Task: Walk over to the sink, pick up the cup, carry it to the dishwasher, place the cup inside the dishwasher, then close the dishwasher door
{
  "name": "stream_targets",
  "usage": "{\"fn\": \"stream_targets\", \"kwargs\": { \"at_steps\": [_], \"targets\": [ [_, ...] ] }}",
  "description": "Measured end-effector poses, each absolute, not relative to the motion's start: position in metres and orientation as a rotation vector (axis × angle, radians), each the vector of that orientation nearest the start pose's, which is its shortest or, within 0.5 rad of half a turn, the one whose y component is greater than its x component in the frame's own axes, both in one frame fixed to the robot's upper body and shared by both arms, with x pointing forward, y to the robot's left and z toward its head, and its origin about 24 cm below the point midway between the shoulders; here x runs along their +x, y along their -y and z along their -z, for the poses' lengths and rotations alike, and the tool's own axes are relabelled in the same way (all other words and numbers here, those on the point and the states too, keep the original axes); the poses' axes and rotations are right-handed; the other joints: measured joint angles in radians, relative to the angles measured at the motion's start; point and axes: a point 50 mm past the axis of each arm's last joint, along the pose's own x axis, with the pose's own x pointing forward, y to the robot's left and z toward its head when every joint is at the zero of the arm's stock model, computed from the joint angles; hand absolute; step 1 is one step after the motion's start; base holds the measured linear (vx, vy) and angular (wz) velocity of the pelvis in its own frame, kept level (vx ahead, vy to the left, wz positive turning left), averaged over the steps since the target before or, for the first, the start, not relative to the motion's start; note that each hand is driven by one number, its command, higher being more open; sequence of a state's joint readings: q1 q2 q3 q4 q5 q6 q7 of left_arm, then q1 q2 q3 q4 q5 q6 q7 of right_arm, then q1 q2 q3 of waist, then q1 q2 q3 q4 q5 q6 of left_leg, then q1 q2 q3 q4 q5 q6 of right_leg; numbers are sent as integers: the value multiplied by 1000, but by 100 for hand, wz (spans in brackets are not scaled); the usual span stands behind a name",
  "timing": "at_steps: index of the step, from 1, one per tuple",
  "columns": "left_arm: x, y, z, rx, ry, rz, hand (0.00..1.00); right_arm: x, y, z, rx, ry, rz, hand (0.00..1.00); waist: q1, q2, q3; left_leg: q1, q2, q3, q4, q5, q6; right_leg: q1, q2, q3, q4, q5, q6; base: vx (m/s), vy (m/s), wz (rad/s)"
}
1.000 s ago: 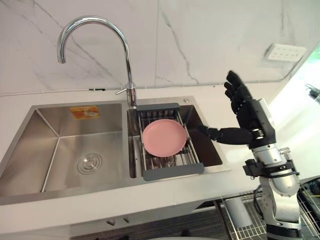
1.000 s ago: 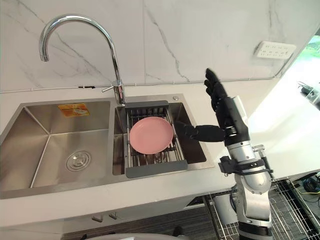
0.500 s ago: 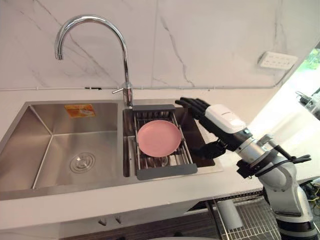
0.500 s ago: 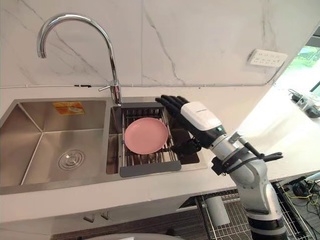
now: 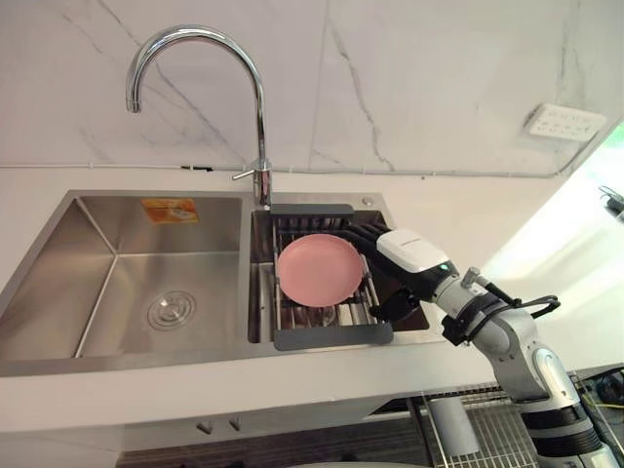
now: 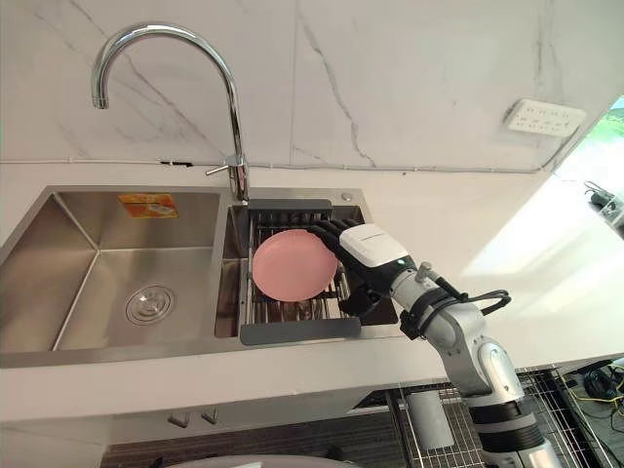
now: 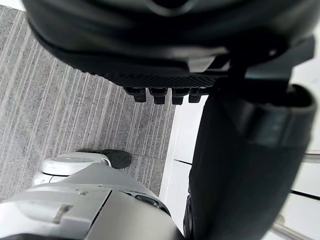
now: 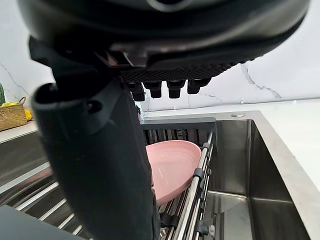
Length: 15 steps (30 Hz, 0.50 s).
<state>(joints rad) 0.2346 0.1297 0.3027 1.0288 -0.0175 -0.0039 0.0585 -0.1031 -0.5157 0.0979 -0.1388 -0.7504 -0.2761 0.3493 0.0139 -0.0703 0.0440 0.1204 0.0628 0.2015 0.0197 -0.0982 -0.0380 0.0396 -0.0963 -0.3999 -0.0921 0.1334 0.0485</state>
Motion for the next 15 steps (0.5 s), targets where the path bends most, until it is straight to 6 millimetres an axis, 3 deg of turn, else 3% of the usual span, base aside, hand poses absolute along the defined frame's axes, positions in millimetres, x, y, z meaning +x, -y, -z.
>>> {"fn": "stream_targets", "kwargs": {
  "at_steps": [6, 15],
  "targets": [
    [30, -241, 161, -5, -1215, -454, 100, 263, 170, -95, -1352, 291, -485, 100, 0, 16, 12, -3, 7, -4, -19, 15, -1, -4, 7, -14, 0, -6, -8, -44, -11, 5],
    [33, -241, 160, 4, -1203, -446, 100, 268, 160, -81, -1419, 326, -459, 100, 10, 19, 14, -4, 9, -8, -19, 17, -2, -5, 8, -24, 0, -6, -9, 2, 4, 1]
  ]
}}
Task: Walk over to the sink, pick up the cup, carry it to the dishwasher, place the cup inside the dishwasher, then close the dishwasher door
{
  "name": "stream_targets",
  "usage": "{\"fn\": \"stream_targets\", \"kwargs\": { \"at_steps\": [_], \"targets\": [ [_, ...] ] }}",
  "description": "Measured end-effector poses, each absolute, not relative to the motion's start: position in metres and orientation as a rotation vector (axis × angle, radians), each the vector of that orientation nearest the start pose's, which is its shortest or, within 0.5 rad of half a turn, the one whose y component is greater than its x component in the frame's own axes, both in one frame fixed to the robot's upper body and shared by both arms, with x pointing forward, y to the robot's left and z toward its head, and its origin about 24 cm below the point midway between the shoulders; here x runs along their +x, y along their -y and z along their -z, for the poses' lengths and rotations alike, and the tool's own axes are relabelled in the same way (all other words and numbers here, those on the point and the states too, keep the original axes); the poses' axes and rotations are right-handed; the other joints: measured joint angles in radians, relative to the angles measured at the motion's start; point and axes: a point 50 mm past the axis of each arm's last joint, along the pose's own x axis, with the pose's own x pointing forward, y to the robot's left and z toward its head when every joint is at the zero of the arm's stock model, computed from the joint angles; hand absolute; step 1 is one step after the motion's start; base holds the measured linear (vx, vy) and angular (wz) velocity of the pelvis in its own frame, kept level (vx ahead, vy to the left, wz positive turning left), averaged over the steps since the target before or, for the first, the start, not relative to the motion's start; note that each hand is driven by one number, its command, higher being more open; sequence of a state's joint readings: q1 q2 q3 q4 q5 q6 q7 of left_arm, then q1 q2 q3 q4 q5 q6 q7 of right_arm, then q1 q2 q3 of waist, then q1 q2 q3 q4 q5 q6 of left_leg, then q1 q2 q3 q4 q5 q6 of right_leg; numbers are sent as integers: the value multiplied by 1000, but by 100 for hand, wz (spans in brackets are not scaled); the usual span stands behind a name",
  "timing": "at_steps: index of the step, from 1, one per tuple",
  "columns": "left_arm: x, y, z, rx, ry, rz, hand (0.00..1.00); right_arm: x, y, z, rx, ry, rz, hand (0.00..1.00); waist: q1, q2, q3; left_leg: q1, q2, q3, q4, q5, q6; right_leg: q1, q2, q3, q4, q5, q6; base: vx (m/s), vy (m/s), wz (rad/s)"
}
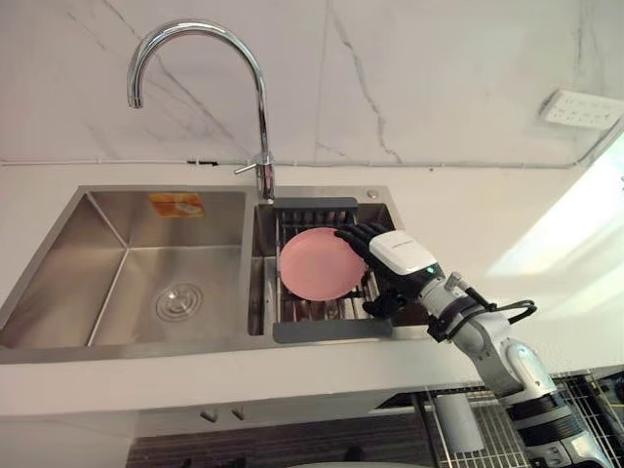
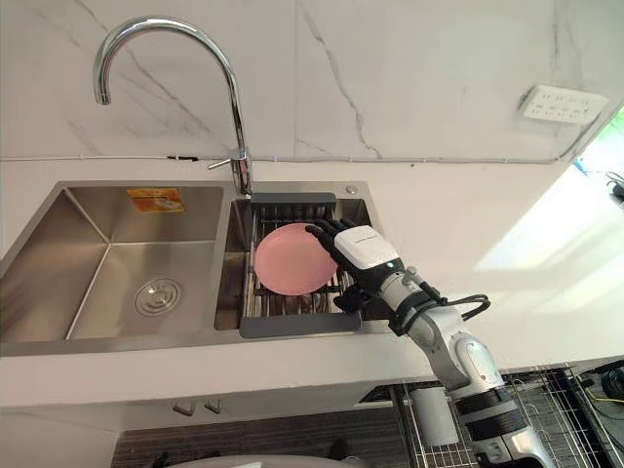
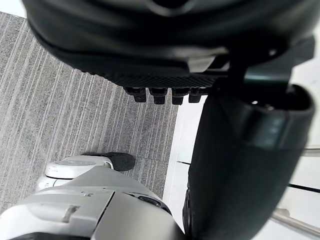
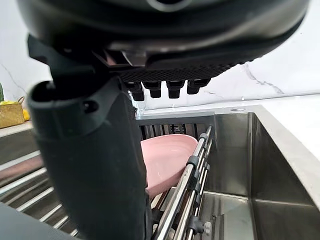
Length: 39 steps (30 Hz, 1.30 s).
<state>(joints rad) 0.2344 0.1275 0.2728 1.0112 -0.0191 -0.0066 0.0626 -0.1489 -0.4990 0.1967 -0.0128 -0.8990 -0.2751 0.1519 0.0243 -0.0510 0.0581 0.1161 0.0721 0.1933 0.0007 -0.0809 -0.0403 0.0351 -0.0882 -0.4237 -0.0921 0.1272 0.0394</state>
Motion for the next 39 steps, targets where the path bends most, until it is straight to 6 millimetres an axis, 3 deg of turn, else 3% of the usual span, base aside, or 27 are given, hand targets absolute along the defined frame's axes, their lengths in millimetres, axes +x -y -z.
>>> {"fn": "stream_targets", "kwargs": {
  "at_steps": [11, 28, 39],
  "targets": [
    [38, -239, 159, 30, -1180, -423, 100, 276, 153, -56, -1518, 286, -452, 100, 17, 6, 7, -8, -4, -27, -1, 7, -11, 7, -6, -29, 0, 0, 0, -16, 12, 7],
    [40, -244, 151, 196, -1052, -533, 100, 284, 149, -38, -1570, 348, -172, 100, 21, 4, 24, -21, -2, -65, -32, 38, -10, 9, -6, -78, 0, -8, -3, -24, 3, 8],
    [55, -248, 140, 267, -901, -577, 100, 283, 157, -31, -1561, 396, -2, 100, 36, -3, 26, -45, 7, -94, -32, 48, -7, 10, -3, -134, 0, -20, -17, -16, 2, 12]
  ]
}}
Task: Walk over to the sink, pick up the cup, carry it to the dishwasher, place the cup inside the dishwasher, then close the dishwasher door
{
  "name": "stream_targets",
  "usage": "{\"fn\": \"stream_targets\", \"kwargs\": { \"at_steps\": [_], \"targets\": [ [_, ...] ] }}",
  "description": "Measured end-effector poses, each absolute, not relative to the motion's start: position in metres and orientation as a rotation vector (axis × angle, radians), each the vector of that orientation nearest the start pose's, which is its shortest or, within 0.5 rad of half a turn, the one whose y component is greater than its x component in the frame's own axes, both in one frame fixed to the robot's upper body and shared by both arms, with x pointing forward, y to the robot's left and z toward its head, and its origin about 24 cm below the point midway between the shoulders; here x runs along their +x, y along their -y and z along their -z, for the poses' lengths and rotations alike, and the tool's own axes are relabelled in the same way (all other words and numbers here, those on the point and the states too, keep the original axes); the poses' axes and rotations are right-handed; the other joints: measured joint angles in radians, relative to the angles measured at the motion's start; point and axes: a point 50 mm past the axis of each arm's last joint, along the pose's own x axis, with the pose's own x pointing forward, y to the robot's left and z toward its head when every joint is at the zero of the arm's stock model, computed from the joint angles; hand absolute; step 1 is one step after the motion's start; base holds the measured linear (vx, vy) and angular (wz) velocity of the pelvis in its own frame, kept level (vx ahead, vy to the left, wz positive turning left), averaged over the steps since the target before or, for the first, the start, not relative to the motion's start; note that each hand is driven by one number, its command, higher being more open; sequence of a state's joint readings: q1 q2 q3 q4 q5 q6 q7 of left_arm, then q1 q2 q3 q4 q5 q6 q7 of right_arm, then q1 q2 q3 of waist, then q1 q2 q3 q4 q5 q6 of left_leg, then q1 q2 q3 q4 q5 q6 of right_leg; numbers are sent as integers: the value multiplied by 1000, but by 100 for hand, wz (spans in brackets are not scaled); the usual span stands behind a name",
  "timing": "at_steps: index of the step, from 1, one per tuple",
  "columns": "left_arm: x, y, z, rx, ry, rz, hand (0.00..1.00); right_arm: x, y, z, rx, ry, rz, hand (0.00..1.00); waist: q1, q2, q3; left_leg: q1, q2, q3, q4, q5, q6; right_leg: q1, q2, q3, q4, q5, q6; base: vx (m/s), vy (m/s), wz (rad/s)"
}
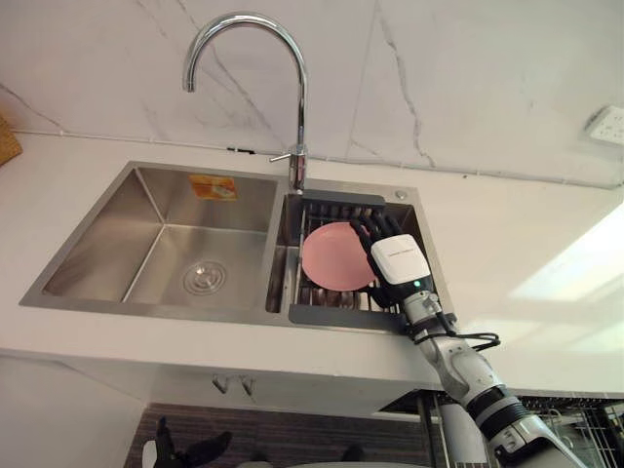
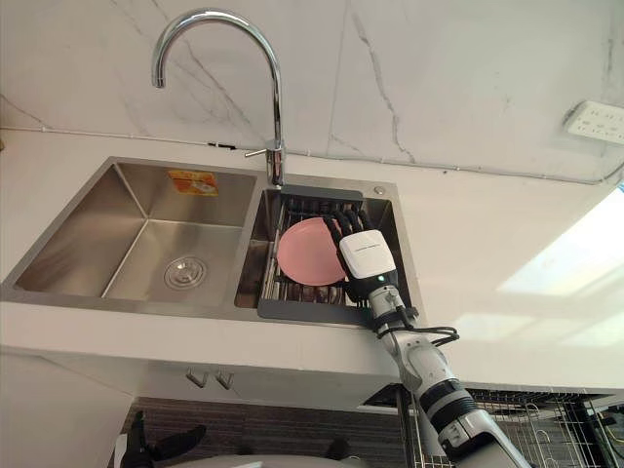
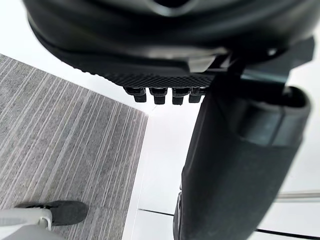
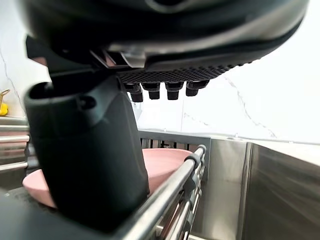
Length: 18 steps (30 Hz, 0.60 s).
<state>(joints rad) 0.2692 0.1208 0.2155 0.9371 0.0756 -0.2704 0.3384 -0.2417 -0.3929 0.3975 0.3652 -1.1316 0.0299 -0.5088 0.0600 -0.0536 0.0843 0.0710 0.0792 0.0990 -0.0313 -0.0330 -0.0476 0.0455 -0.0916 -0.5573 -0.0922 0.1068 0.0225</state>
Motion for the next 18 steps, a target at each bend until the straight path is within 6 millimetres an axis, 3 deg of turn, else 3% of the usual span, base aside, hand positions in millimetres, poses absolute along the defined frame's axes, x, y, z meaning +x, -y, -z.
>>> {"fn": "stream_targets", "kwargs": {
  "at_steps": [9, 18],
  "targets": [
    [40, -249, 140, 279, -908, -595, 100, 288, 172, -35, -1414, 373, 167, 100, 19, 1, 0, -6, 10, -10, 2, 18, -7, 4, 6, -24, 0, -3, -2, 50, 5, 8],
    [48, -248, 136, 276, -856, -586, 100, 290, 183, -33, -1338, 307, 236, 100, 34, 18, 11, -3, 5, -20, 0, 19, -7, 8, 1, -31, 0, -1, 2, 28, 20, 2]
  ]
}}
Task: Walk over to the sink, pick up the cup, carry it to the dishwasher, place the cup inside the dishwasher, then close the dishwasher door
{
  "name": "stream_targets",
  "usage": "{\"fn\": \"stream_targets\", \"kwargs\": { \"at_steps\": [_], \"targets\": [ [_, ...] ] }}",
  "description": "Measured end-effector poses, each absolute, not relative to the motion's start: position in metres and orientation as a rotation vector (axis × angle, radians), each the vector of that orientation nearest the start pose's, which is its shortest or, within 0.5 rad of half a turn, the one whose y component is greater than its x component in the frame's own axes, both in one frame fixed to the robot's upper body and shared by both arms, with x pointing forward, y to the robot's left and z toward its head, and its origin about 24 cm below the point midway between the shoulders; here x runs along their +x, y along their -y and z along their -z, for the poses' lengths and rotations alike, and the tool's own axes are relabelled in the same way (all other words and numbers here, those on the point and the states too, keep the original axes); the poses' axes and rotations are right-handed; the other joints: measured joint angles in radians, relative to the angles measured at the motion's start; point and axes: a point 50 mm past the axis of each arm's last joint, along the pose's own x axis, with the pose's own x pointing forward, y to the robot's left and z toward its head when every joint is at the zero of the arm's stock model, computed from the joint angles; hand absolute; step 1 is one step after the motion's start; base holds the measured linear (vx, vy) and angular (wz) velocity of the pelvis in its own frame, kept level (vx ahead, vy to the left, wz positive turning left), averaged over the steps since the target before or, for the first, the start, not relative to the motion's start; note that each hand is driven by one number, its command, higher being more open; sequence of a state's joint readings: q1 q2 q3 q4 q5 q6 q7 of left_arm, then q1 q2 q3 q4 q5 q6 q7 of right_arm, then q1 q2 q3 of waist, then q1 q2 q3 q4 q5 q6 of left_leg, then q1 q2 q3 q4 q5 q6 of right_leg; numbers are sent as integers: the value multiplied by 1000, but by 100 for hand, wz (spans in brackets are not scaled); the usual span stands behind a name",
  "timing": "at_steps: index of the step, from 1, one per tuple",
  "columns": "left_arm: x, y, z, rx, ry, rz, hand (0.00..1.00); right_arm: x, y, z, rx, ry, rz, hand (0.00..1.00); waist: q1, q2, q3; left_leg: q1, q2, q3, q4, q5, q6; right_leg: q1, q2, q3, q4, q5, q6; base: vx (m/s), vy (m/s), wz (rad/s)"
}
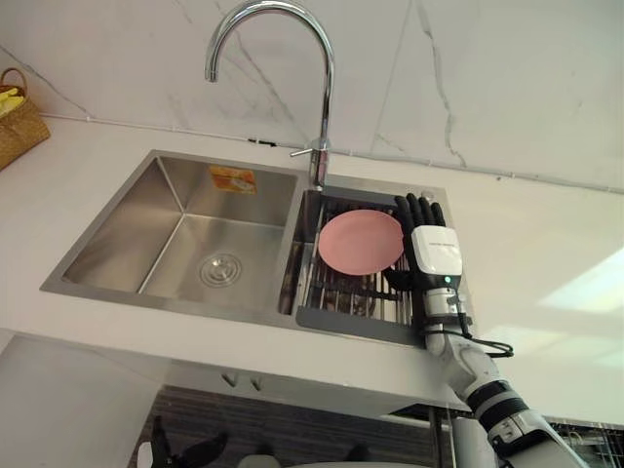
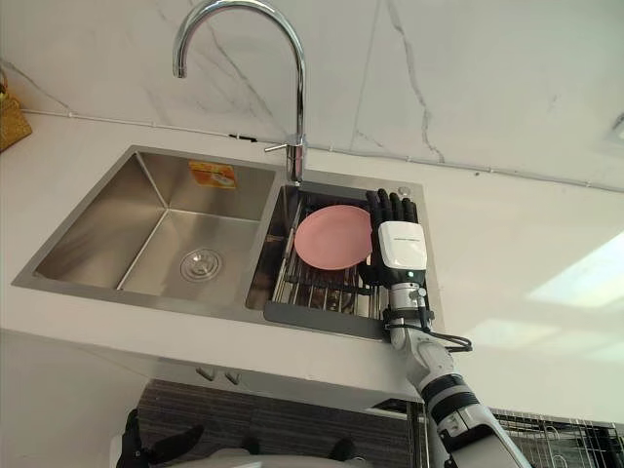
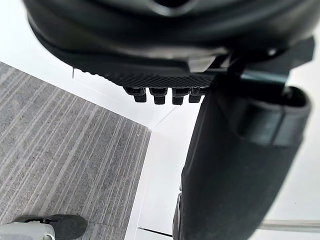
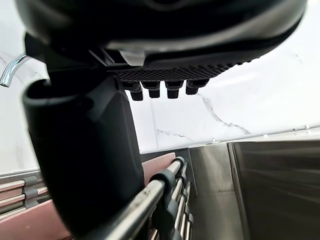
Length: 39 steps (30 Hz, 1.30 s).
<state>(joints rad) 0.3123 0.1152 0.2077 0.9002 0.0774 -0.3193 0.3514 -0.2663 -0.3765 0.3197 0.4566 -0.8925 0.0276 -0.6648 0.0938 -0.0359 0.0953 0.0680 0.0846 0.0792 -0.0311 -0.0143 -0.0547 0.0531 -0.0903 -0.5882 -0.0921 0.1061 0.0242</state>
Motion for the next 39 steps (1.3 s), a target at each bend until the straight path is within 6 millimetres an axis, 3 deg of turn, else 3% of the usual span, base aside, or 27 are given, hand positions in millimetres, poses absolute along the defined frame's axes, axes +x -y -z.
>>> {"fn": "stream_targets", "kwargs": {
  "at_steps": [5, 13, 25, 26, 39],
  "targets": [
    [48, -245, 137, 267, -859, -583, 100, 291, 183, -30, -1340, 279, 156, 100, 0, 0, 0, 4, 0, -1, -1, 0, 0, 4, 0, -1, 0, 0, 0, 0, 0, 0],
    [49, -244, 138, 257, -867, -560, 100, 295, 176, -28, -1440, 279, -136, 100, 1, -1, 0, 5, 0, 0, -2, 0, 0, 4, 0, 0, 0, 0, 0, 0, 0, 0],
    [51, -242, 138, 263, -863, -539, 100, 295, 170, -28, -1569, 340, -192, 100, 1, -11, 0, 5, 1, 0, -3, 0, 0, 6, 1, 1, 0, 0, 0, 0, 0, 0],
    [51, -242, 138, 263, -864, -539, 100, 295, 170, -28, -1570, 341, -191, 0, 1, -12, 0, 5, 0, 0, -3, 0, 0, 6, 1, 1, 0, 0, 0, 0, 0, 0],
    [51, -244, 137, 267, -857, -540, 100, 296, 166, -25, -1659, 452, -157, 0, 9, -34, 7, 10, 0, -13, -9, 6, -1, 14, 0, -12, 0, 0, 0, 0, 0, 2]
  ]
}}
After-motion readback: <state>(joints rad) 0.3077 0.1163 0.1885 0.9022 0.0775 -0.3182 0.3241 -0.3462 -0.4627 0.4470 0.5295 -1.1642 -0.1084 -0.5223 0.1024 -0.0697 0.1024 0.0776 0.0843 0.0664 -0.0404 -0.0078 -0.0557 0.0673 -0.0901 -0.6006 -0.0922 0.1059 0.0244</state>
